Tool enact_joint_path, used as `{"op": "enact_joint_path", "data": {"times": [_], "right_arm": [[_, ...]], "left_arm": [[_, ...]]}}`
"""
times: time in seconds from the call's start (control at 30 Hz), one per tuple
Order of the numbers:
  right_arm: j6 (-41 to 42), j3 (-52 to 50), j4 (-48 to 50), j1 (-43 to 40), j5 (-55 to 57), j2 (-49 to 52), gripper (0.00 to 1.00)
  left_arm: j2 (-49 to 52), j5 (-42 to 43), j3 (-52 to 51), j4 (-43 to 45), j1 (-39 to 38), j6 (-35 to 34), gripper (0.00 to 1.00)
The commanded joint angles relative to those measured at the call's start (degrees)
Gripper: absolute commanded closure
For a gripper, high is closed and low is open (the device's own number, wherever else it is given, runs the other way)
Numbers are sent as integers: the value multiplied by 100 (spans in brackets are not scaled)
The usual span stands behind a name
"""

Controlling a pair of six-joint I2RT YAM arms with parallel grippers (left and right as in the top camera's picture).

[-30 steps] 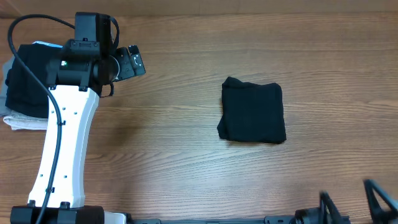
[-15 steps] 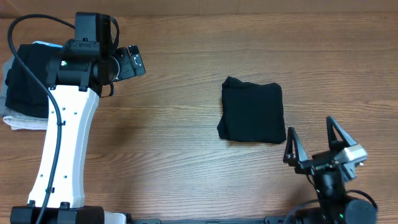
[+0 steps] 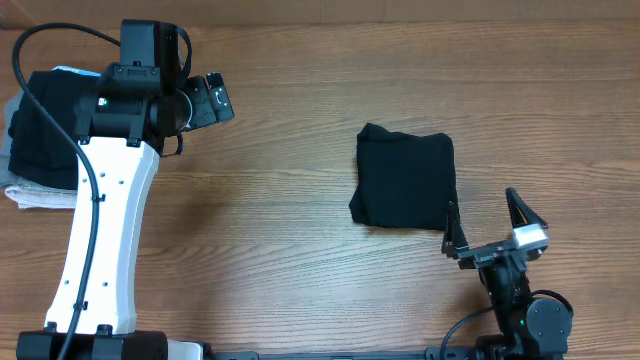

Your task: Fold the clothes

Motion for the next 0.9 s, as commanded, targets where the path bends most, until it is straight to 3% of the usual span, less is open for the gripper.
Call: {"op": "enact_joint_path", "data": {"times": [0.0,0.2,0.43,0.87], "right_arm": [[-706,-57,-348,-22,-26,-72,0],[-822,-131,-938,-22,72,-72,0],[-791,-275,-859,-22,197,-72,0],[20,-289,-859,-256,529,-72,0]], "left_arm": [[15,11,0,2,-7,31,0],[15,11,0,2,-7,31,0],[17,11,0,2,-7,31,0],[15,11,0,2,-7,28,0]]}}
